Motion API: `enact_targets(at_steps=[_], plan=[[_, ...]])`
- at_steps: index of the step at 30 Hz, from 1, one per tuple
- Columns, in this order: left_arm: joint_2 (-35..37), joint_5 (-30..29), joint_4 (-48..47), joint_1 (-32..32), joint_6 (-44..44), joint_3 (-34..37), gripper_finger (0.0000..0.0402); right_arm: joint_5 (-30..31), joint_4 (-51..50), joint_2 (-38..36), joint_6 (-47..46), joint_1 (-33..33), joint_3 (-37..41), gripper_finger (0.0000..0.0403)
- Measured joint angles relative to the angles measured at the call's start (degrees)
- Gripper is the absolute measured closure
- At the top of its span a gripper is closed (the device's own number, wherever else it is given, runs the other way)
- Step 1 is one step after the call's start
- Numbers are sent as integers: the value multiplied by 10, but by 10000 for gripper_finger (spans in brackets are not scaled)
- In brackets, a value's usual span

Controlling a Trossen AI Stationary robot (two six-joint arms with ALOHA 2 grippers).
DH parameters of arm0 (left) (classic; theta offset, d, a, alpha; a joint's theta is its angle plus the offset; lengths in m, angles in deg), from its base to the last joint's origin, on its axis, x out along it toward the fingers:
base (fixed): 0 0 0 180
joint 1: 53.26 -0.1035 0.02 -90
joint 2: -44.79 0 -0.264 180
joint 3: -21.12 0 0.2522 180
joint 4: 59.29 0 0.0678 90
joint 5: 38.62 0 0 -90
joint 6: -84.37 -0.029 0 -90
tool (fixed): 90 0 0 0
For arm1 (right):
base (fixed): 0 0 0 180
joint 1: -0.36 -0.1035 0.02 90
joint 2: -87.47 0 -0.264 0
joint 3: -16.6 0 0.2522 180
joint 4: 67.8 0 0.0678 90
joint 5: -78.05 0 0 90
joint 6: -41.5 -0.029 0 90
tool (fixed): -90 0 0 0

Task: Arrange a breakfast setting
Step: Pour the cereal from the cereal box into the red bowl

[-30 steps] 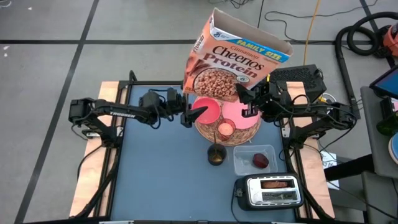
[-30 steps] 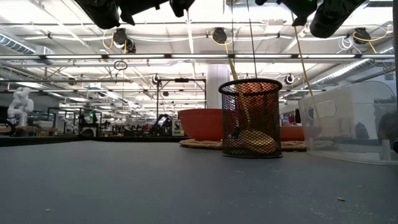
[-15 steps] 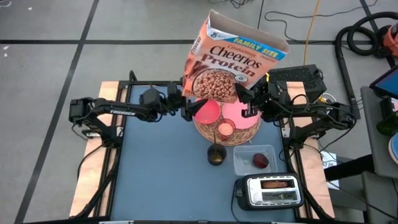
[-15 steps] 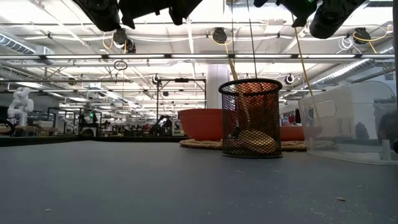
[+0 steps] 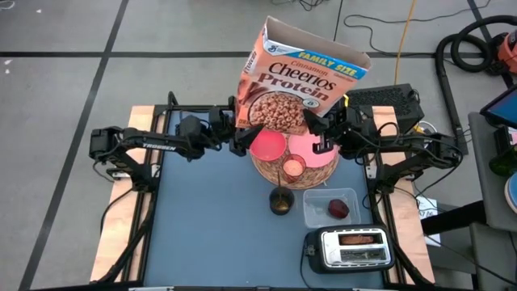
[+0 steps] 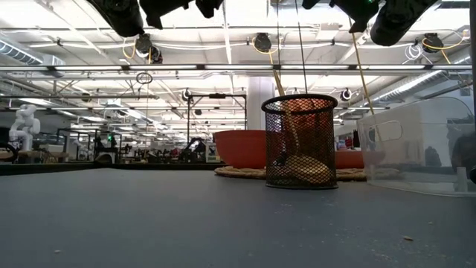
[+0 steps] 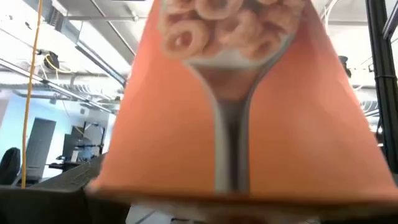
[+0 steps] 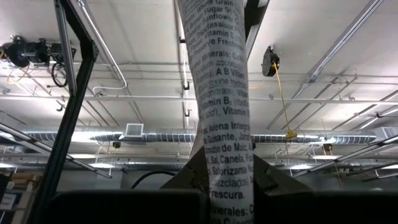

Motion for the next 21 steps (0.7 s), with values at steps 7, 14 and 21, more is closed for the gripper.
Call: enact_targets(at_steps=[7,14,21], plan=[[0,0,-5,10,0,0,8,0,-17,0,12,0,0,378],[0,-1,-1,11,-7,0,9,1,-28,-1,16,0,0,378],[0,-5,15,11,-9,0,21,1,-41,-1,16,0,-1,378]])
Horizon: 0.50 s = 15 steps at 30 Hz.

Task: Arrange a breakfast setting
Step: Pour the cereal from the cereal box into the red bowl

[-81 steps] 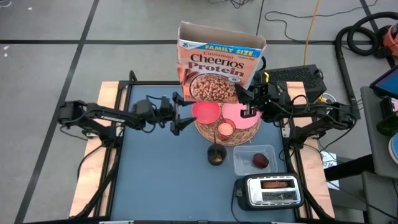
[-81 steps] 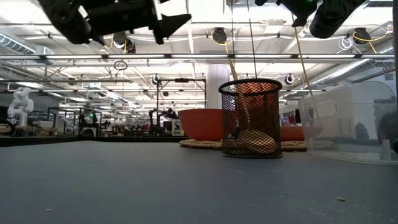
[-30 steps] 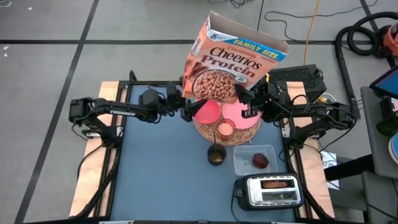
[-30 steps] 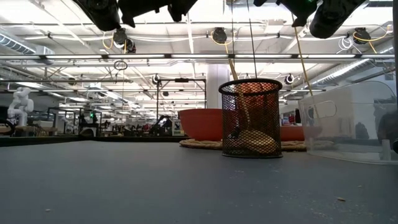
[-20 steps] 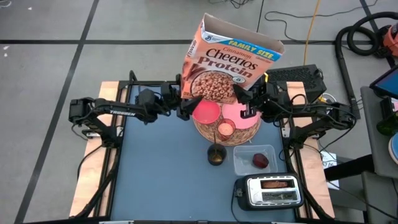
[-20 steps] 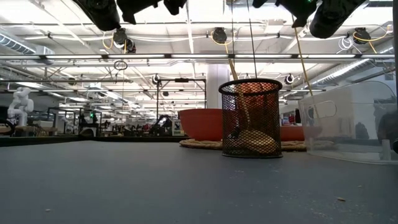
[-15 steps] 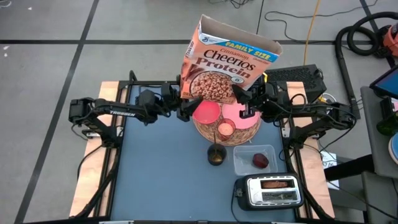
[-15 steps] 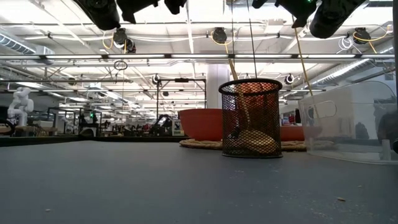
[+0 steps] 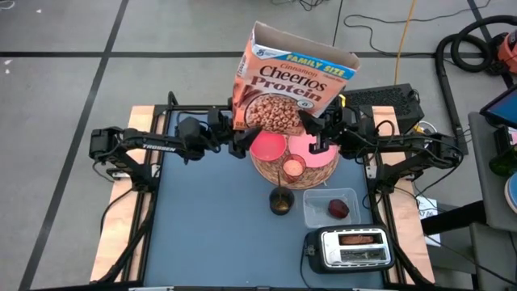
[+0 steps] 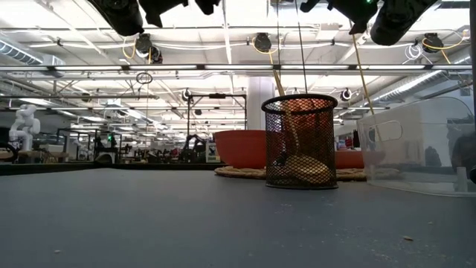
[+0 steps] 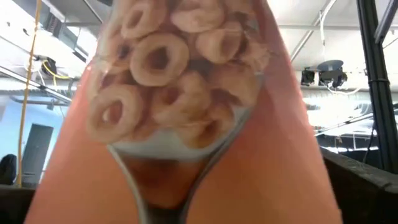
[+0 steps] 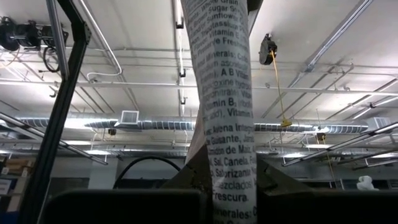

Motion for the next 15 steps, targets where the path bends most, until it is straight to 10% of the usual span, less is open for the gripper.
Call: enact_targets(at_steps=[15], plan=[[0,-15,0,-1,-21,0,175,0,-6,0,-5,0,0,378]])
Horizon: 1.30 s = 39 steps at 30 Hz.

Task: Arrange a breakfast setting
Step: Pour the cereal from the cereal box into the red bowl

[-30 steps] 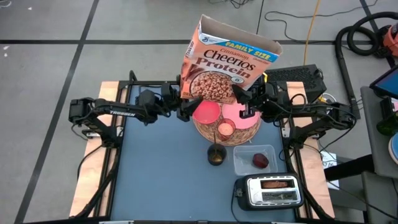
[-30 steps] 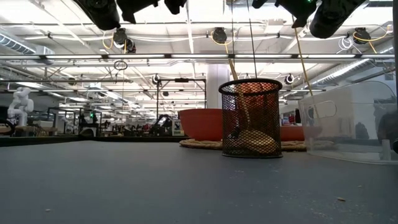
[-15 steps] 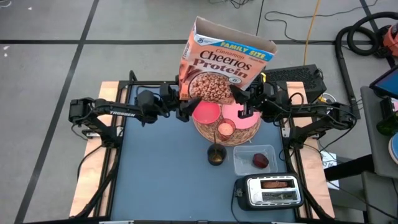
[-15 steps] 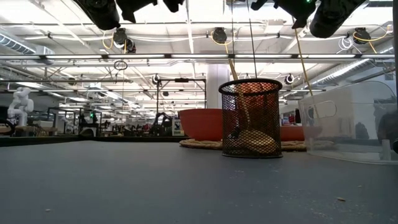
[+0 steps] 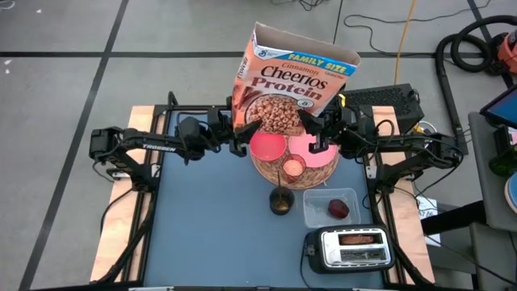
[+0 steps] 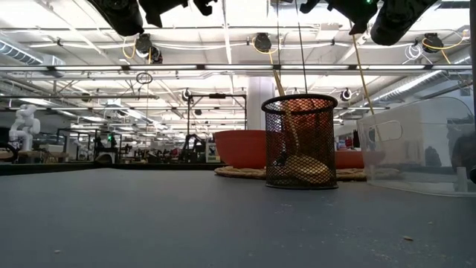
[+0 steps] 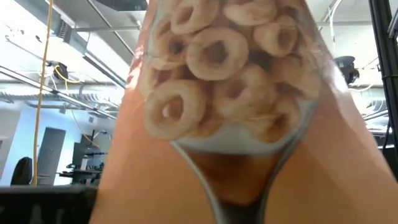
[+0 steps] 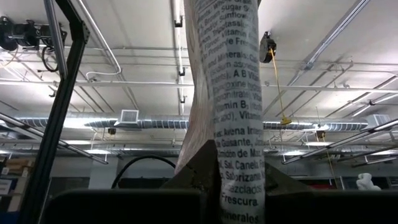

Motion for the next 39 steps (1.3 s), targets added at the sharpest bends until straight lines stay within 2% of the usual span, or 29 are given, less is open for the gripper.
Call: enact_targets(at_steps=[10,13,17,23,29,34,39], plan=[[0,-5,0,0,-2,0,168,0,-1,0,-12,0,0,377],[0,-5,0,0,-4,0,167,0,-1,0,-13,0,0,367],[-1,-5,-2,0,-7,0,166,1,-5,0,-13,0,0,327],[-1,-5,-2,0,-6,0,166,0,-19,1,-13,0,0,237],[-1,-6,-1,0,-6,0,166,0,-78,-13,-14,1,0,163],[5,-6,-5,-1,-5,0,165,0,-159,-53,6,1,0,135],[30,-7,-40,-9,-6,0,165,0,-300,-117,38,1,0,129]])
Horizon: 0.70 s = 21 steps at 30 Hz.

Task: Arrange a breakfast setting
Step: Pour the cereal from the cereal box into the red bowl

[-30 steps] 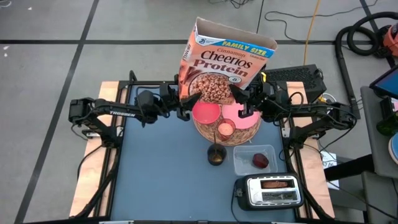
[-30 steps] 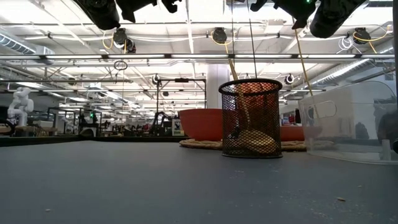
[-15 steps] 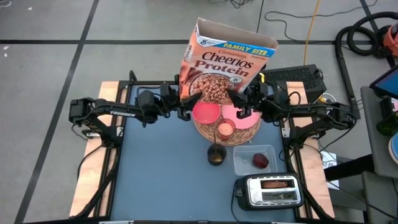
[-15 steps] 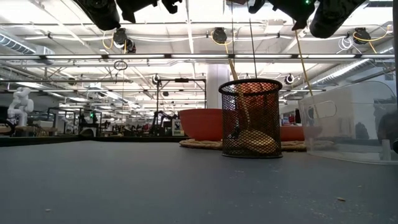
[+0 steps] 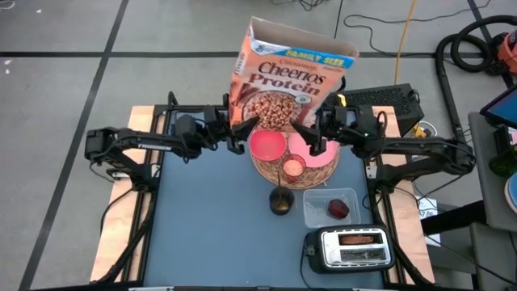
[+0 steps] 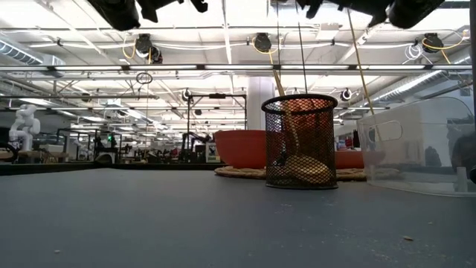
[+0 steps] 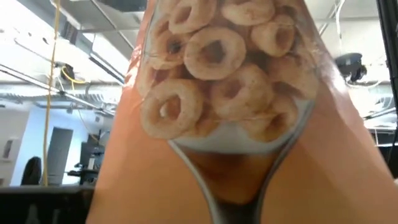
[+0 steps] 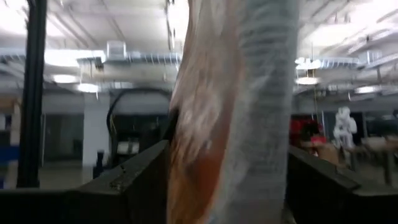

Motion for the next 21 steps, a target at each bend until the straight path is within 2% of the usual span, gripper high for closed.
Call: enact_targets(at_steps=[10,16,21], plan=[[90,0,-137,-16,-22,4,165,1,-227,-109,55,0,0,128],[169,-2,-270,-23,-34,4,165,1,-294,-145,55,0,0,128],[241,-3,-386,-35,-34,4,165,1,-313,-156,55,0,0,128]])
